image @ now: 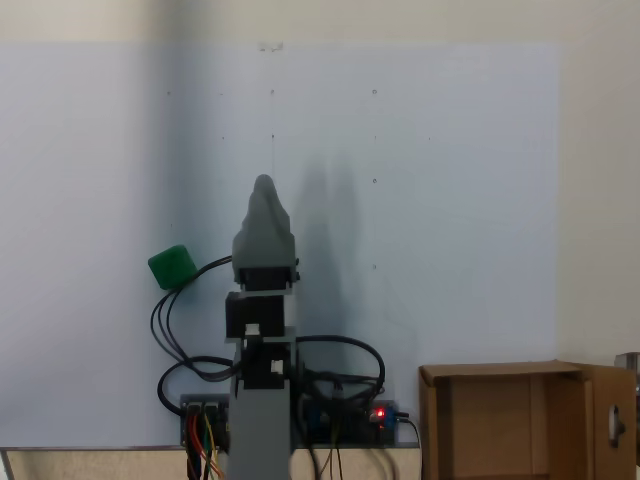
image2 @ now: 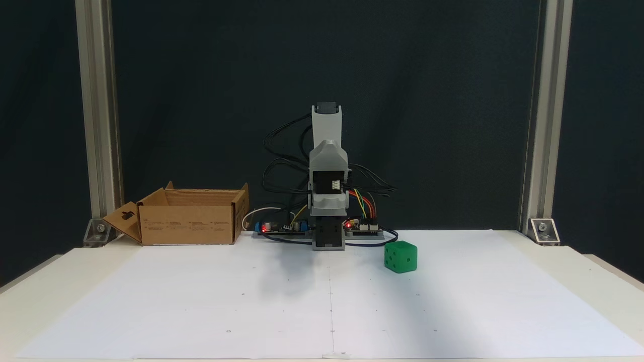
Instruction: Grasp a green dice and put it in the bin.
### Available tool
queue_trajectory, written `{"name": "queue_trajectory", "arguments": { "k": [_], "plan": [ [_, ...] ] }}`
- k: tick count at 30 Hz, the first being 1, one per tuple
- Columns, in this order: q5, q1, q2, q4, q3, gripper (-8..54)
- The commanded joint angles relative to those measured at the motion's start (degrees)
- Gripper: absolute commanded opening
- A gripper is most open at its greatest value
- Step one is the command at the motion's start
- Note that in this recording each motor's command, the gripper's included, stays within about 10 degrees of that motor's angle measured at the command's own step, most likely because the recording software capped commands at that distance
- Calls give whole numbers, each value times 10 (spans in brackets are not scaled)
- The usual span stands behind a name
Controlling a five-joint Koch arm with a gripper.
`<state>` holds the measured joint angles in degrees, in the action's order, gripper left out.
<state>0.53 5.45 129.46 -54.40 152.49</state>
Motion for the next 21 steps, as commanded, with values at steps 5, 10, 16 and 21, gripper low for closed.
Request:
{"name": "queue_trajectory", "arguments": {
  "k": [5, 10, 16, 21],
  "plan": [
    [1, 41, 61, -100, 100, 445],
    [1, 30, 61, -100, 100, 445],
    [1, 24, 61, -100, 100, 440],
    [3, 14, 62, -100, 100, 417]
  ]
}}
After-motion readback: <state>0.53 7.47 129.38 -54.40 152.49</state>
